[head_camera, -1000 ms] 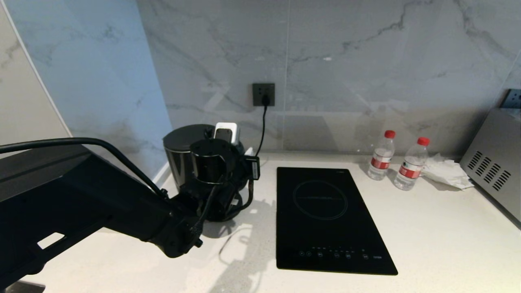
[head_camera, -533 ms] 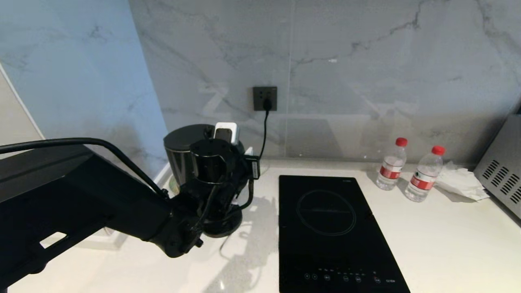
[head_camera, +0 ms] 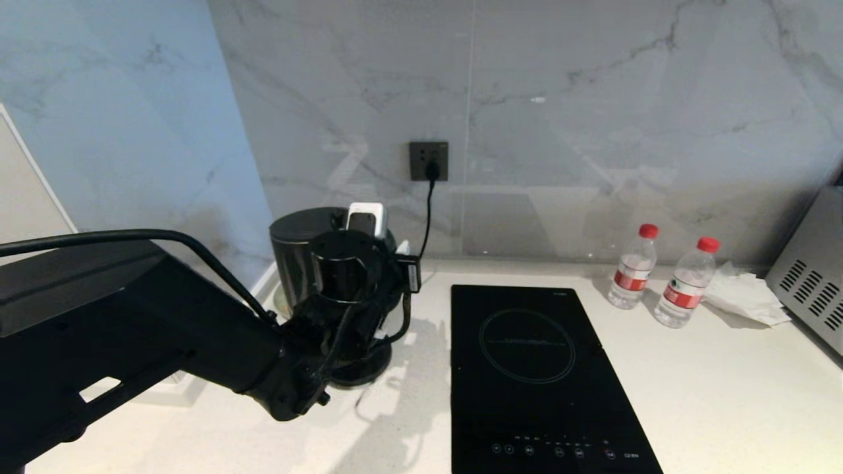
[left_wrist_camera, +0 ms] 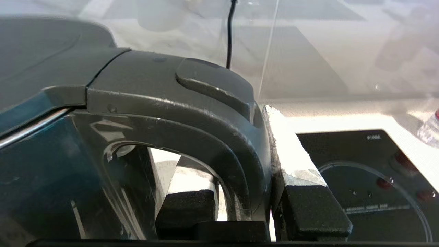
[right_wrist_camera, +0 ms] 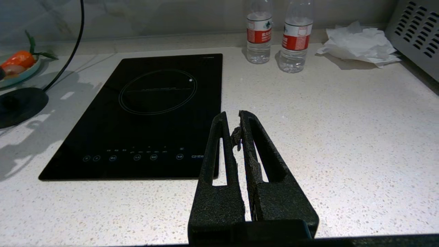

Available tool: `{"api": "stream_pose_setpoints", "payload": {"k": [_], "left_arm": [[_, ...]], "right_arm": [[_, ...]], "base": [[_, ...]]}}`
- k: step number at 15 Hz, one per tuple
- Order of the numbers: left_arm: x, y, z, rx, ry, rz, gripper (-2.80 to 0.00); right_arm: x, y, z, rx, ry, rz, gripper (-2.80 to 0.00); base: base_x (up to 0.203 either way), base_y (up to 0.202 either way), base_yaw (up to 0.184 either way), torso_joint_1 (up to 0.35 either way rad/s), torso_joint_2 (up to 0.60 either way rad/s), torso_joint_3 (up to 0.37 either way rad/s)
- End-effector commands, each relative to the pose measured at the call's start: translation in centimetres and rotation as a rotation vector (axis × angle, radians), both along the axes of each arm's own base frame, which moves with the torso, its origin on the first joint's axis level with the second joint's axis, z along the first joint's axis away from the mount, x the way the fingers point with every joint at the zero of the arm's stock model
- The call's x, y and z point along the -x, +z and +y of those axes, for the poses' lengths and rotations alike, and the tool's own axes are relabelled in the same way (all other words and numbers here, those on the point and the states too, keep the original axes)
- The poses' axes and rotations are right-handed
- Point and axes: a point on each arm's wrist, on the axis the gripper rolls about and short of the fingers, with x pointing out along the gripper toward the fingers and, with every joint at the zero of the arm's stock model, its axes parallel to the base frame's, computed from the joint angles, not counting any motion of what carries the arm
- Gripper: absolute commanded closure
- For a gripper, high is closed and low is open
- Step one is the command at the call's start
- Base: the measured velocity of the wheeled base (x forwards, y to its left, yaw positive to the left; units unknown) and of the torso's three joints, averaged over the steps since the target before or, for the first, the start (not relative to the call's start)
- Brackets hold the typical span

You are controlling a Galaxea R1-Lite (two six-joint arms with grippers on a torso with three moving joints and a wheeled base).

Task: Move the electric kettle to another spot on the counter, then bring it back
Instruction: Place it on the power base

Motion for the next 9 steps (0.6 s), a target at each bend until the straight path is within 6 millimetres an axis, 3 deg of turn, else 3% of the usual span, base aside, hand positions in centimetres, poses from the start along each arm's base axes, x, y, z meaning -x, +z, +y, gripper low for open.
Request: {"api": "stream_pose_setpoints", "payload": {"k": [1, 9], "left_arm": [[-0.7, -1.7, -0.4, -0.010, 0.005, 0.019, 0.00], [-2.2, -4.8, -0.8, -0.007, 0.026, 0.054, 0.00]], "right_arm": [[0.0, 0.0, 0.0, 0.000, 0.000, 0.000, 0.00], [0.0, 0.0, 0.0, 0.000, 0.000, 0.000, 0.00]], "base": [[0.000, 0.000, 0.000, 0.000, 0.00, 0.000], [0.000, 0.000, 0.000, 0.000, 0.00, 0.000]]}}
